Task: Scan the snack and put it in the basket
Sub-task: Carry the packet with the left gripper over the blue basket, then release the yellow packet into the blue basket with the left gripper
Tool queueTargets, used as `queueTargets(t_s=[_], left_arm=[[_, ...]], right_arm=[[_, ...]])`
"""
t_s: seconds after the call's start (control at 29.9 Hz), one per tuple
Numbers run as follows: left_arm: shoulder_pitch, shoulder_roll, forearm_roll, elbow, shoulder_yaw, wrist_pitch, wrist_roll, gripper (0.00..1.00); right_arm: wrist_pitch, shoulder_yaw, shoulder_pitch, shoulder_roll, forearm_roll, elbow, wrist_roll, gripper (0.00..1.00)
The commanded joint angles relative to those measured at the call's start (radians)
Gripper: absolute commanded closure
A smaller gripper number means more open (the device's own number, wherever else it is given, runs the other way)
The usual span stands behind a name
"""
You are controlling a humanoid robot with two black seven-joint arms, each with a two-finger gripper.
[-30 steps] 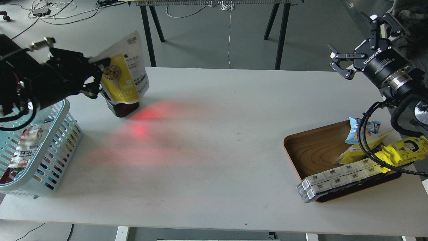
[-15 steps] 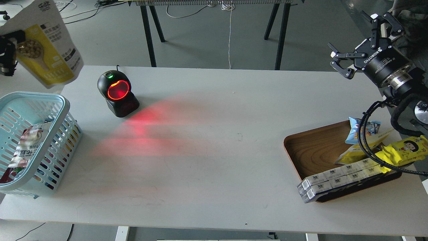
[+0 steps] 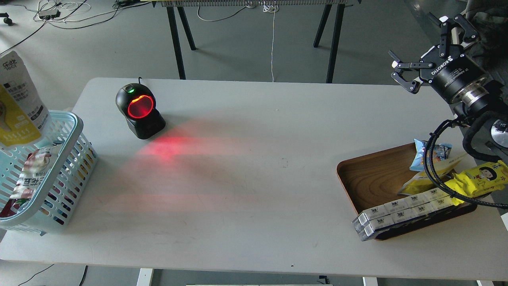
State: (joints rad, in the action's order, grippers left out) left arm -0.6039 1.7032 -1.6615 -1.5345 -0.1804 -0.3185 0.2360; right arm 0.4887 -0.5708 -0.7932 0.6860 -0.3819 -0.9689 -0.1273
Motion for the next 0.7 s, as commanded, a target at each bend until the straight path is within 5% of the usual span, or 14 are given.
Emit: queueTargets(t_s=[0.0,0.2,0.5,0.67], left_arm=[[-0.001,0.000,0.011,0.027,0.096,-0.077,0.002,0.99],[0.001,-0.011,0.035,0.085,0.222,-0.168,0.023,0.99],[0.001,-0.051,0.060,0.105,0.338,-0.170,0.023,0.98],[0.001,-0.060,0.075,0.105,0.337,-0.170,0.023,0.74]], right_arm=[[0.000,0.000,0.000,0.000,0.000,-0.001,0.000,0.01],[0.000,0.002,0.002,0.000,0.000,-0.001,0.000,0.01],[0.000,0.002,0.003,-0.002,0.000,-0.001,0.000,0.01],[0.000,0.002,0.002,-0.002,0.000,-0.001,0.000,0.01]])
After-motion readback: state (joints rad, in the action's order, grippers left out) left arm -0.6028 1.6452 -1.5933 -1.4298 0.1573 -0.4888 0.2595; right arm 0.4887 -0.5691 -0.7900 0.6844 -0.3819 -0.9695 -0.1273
